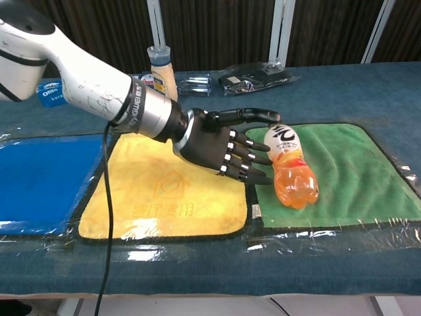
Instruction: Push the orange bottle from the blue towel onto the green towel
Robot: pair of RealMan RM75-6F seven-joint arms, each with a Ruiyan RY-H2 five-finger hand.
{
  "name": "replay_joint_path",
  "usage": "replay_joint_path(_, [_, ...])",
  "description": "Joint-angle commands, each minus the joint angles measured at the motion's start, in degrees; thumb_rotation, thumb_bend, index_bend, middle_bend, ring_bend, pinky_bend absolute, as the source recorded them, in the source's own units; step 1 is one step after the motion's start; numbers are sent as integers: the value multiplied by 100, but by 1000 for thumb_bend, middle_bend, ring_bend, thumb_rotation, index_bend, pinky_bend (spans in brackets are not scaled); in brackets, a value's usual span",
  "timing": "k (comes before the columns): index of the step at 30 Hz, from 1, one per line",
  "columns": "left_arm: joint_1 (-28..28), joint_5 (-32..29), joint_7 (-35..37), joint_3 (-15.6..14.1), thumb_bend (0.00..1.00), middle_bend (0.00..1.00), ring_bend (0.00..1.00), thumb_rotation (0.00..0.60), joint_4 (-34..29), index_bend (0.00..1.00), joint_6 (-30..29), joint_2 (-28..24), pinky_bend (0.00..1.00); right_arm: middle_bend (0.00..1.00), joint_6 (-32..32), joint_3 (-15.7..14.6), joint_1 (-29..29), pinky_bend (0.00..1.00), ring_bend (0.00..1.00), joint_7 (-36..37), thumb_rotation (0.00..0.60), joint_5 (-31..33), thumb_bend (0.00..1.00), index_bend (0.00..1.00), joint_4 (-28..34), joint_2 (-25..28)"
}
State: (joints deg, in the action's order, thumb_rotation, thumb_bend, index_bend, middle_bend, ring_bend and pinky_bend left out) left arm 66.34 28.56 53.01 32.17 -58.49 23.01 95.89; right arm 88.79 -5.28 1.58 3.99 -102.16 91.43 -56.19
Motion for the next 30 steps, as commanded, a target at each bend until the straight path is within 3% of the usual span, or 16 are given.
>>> replay_joint_path(1, [38, -2, 23, -7, 47, 0, 0, 600, 16, 0, -125, 79, 309, 46, 38, -12, -11, 0, 6, 40, 600, -25, 149, 0, -17, 10])
replay_joint_path(6, [109, -24, 52, 34, 47, 0, 0, 600, 262, 0, -459, 316, 304, 46, 74, -41, -14, 0, 5, 142, 600, -71, 149, 0, -67, 34])
replay_joint_path(22, [323, -7, -135, 320, 46, 0, 0, 600, 624, 0, -452, 825, 255, 46, 162, -44, -37, 0, 5, 446, 600, -9, 149, 0, -153, 105])
replay_joint_path(27, [182, 119, -432, 489, 46, 0, 0, 600, 428, 0, -605, 721, 238, 46, 117, -49, -19, 0, 5, 425, 600, -8, 149, 0, -158, 100])
replay_joint_path(30, [-22, 413, -801, 500, 52, 6, 0, 600, -25, 0, -1226, 494, 192, 46, 120, -50, -18, 0, 5, 416, 600, -16, 149, 0, -157, 99])
